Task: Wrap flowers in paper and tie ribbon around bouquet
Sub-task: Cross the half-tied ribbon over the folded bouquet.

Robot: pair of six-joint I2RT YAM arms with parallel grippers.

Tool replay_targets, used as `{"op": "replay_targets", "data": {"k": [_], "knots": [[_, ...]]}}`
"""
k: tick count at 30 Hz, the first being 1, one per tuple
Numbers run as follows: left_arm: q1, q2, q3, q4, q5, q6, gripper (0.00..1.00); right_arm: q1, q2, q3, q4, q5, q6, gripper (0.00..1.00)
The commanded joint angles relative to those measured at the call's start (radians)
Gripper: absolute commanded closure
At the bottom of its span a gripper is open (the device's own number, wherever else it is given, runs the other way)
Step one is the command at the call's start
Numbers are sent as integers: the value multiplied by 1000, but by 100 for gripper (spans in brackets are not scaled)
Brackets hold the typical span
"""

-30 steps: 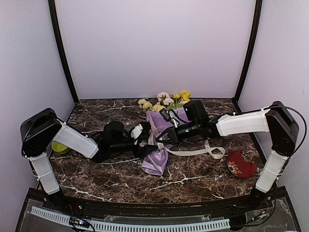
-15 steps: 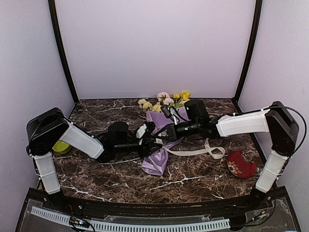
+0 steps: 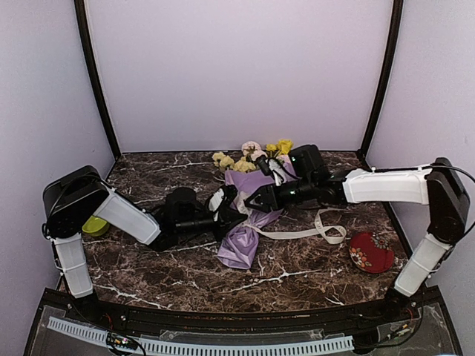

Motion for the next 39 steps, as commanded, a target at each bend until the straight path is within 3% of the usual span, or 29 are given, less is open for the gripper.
{"op": "replay_targets", "data": {"k": [1,4,8,13,17,21,27,32,39], "knots": [[-2,-2,-24,50,-18,-7,100,-97,-193,-16,-187,342,-11,40],[-5,-4,-29,54,-17,6,100,-233,-243,-62,-282,489,50,37],[-5,-9,-36,55,-16,22,100,-366,-148,-32,-446,492,41,37],[-6,-17,-38,39,-14,32,100,-391,-14,-10,-476,455,4,30],[-7,-23,-42,36,-12,32,100,-392,55,-6,-456,404,2,31],[-8,-26,-40,26,-13,32,100,-392,98,-11,-449,379,-3,43],[-12,-33,-28,-10,-18,50,100,-393,76,-36,-441,363,-10,100],[-16,-48,-28,-39,-32,53,100,-399,-1,-23,-430,397,-22,100],[-34,-75,-40,-45,-111,74,100,-400,-21,87,-449,311,-24,100]]}}
